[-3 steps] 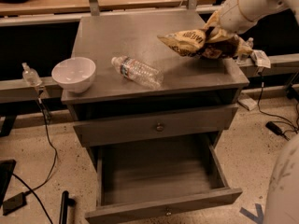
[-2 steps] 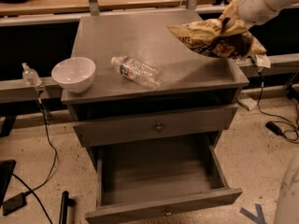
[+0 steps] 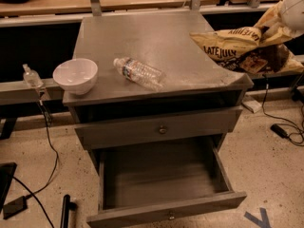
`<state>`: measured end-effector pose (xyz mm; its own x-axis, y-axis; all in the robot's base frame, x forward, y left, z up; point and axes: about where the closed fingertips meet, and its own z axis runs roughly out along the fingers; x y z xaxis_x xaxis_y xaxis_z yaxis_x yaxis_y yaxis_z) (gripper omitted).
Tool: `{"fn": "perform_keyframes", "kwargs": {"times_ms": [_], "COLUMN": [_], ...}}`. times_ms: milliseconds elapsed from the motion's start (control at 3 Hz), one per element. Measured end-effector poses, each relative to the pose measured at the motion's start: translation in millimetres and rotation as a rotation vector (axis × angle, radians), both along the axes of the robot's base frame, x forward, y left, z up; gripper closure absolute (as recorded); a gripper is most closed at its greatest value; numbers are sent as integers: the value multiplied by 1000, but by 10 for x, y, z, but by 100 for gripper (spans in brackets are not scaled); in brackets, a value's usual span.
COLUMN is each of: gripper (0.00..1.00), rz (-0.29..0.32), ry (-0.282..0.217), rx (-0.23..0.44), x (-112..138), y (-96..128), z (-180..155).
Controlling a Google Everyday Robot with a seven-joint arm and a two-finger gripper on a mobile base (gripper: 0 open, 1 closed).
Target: Place brown chip bag into middle drawer
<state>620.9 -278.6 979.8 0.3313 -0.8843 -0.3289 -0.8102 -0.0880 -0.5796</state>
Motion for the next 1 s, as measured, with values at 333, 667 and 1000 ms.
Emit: {"fn": "perform_keyframes", "kwargs": {"times_ms": [333, 667, 1000], "gripper": [100, 100, 100], "rz": [0, 22, 38], "ry": [0, -11, -149], "rx": [0, 16, -22], "x": [2, -151, -637], "y": [3, 22, 40], "z": [-1, -13, 310]}}
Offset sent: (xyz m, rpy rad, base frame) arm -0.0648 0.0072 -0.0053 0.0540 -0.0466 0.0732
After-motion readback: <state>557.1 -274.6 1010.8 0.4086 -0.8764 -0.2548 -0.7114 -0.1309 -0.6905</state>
